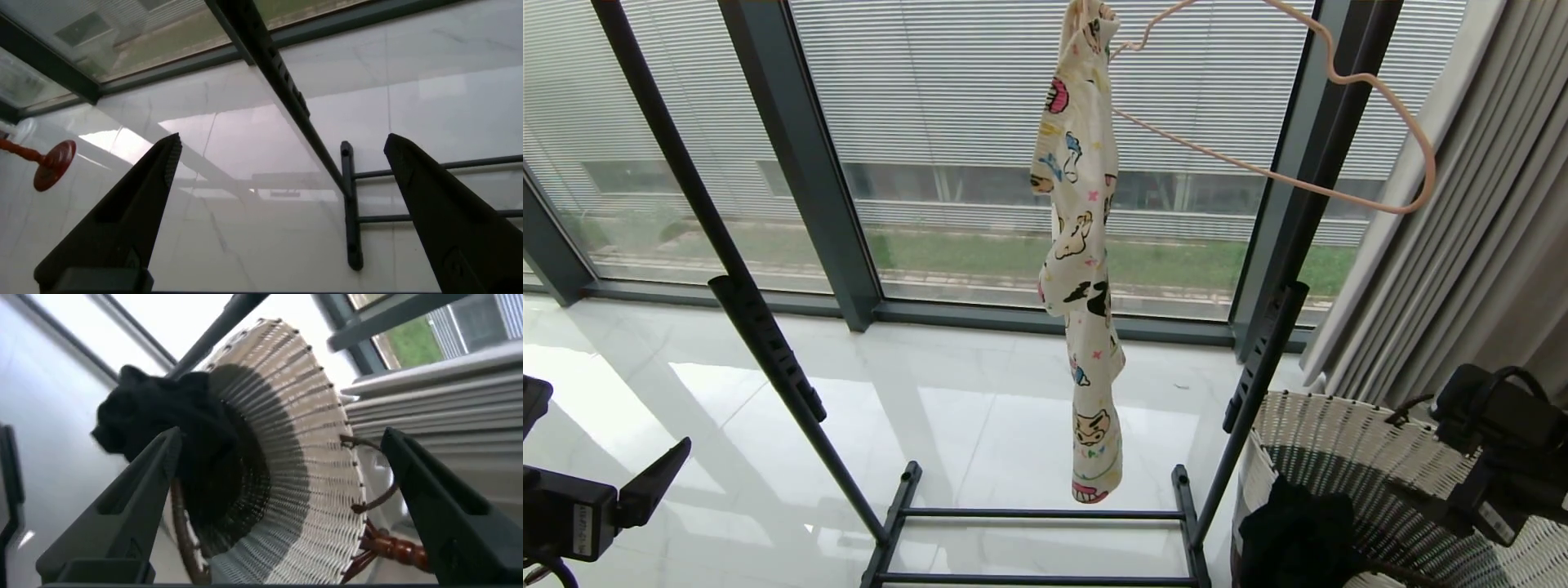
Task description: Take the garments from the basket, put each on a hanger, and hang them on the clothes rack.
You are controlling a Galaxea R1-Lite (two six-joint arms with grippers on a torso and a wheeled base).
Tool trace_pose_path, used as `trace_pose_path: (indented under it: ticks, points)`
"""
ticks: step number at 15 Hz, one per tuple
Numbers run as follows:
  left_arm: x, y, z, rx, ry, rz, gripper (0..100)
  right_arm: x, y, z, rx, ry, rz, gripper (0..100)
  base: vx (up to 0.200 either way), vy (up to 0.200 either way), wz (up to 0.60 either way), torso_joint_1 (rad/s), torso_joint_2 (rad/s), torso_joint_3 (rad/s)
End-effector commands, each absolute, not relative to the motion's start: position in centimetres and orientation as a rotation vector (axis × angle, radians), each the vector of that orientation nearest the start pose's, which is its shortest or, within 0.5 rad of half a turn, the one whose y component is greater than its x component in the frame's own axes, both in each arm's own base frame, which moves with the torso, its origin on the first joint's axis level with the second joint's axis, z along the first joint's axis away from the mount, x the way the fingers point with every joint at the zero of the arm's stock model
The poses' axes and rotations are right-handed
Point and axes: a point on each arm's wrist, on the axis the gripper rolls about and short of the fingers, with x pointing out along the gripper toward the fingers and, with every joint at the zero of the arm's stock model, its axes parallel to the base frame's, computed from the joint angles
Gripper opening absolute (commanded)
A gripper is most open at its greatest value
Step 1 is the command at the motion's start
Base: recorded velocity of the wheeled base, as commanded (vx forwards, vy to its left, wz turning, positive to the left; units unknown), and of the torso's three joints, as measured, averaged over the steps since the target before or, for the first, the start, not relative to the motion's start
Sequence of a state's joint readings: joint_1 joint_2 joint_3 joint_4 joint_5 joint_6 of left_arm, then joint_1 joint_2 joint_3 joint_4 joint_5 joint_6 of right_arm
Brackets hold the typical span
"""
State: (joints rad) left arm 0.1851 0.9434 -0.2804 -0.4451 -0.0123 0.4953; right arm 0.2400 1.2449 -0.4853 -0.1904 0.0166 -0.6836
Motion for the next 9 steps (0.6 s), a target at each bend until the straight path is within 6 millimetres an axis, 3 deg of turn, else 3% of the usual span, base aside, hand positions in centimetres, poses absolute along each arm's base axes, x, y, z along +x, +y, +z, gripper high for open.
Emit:
trace_pose_path:
  ticks: [1,5,9]
  points:
    - [10.7,2.0,17.4,0.471,0.252,0.116,100,16.6,4.5,14.2,-0.763,0.58,0.504,100,0.0,0.0,0.0,0.0,0.0,0.0]
    - [10.8,2.0,17.8,0.473,0.236,0.117,100,17.3,6.2,11.4,-0.813,0.699,0.634,100,0.0,0.0,0.0,0.0,0.0,0.0]
    - [10.6,1.9,17.8,0.473,0.233,0.118,100,19.9,7.8,9.2,-0.83,0.709,0.663,100,0.0,0.0,0.0,0.0,0.0,0.0]
